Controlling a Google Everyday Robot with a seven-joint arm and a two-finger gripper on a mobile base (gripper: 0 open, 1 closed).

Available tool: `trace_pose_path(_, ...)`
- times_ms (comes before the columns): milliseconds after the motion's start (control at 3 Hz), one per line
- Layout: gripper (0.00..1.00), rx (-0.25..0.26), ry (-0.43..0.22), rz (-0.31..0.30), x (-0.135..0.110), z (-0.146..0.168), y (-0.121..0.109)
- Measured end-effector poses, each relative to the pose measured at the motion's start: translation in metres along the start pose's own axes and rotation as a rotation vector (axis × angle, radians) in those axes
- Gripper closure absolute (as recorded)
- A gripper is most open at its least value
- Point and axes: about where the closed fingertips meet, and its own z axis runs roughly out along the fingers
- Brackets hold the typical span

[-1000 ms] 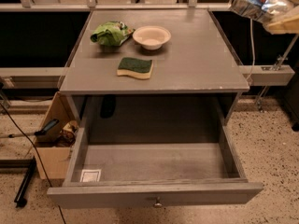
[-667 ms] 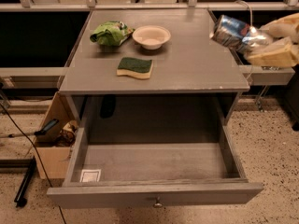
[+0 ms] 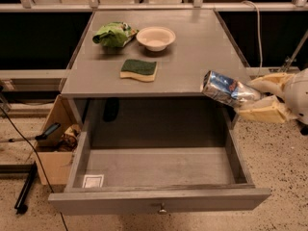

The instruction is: Place redbull can into top drawer

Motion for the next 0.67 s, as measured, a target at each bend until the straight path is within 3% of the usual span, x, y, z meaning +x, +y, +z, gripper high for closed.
trace_pose_path(333, 1.00, -0.009, 0.017, 0.007, 0.004, 0.014, -0.001)
trace_pose_path(667, 1.00, -0.051, 0.043, 0.034, 0.018, 0.041, 0.008)
